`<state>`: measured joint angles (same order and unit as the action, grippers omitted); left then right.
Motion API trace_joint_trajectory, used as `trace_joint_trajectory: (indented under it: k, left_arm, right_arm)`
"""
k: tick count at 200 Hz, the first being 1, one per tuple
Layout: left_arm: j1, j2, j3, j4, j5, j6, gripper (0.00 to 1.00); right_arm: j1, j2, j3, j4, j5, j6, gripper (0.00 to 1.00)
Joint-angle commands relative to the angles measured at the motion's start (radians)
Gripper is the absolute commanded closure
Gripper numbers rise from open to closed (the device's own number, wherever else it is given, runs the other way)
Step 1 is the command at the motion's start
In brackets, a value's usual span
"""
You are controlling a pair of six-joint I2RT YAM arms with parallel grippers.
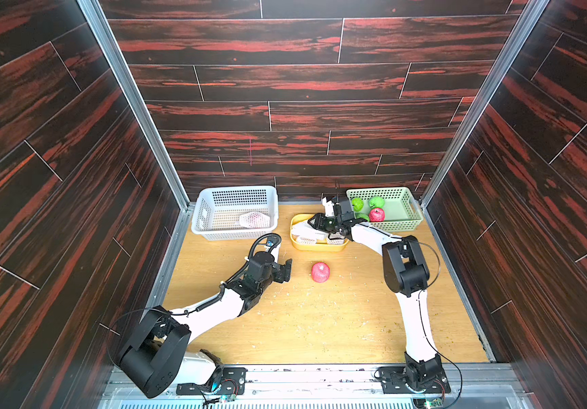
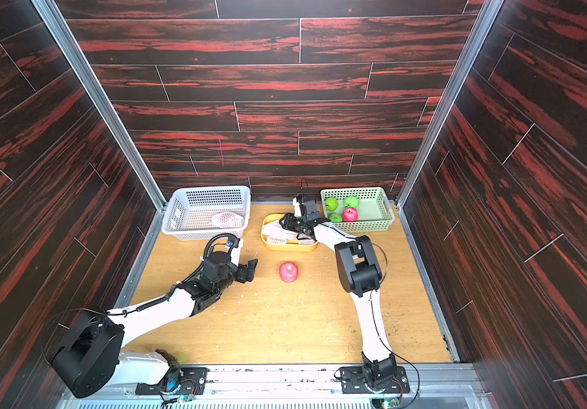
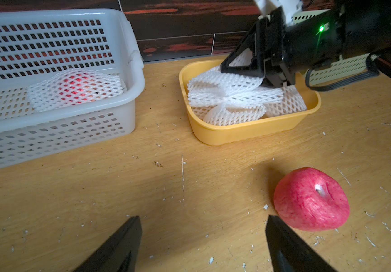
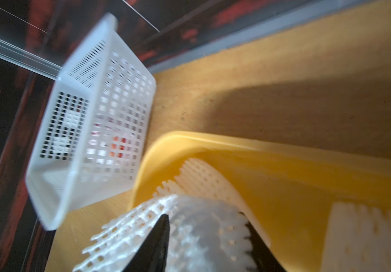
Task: Remove foam nets from apples
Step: Place the foam net into the storage box.
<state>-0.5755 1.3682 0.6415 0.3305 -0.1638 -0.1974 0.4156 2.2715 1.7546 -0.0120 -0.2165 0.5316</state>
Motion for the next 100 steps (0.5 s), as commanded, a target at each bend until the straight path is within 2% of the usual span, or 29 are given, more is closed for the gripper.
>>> trace_joint_trajectory:
  k: [1, 42, 53, 100]
  left_arm:
    - [0.003, -0.022, 0.012, 0.008, -0.009, 0.008, 0.13]
    - [0.003, -0.023, 0.01, 0.009, -0.009, 0.012, 0.13]
    - [0.003, -0.024, 0.011, 0.007, -0.01, 0.014, 0.13]
    - [0.003, -0.029, 0.021, -0.004, -0.008, 0.019, 0.13]
  right_arm:
    - [0.011, -0.129, -0.044, 0.018, 0.055, -0.054, 0.49]
    - [0.021, -0.234, -0.131, 0.022, 0.128, -0.114, 0.42]
    - [0.019, -0.257, -0.156, 0.024, 0.144, -0.127, 0.37]
    - [0.018, -0.301, -0.187, -0.033, 0.115, -0.125, 0.33]
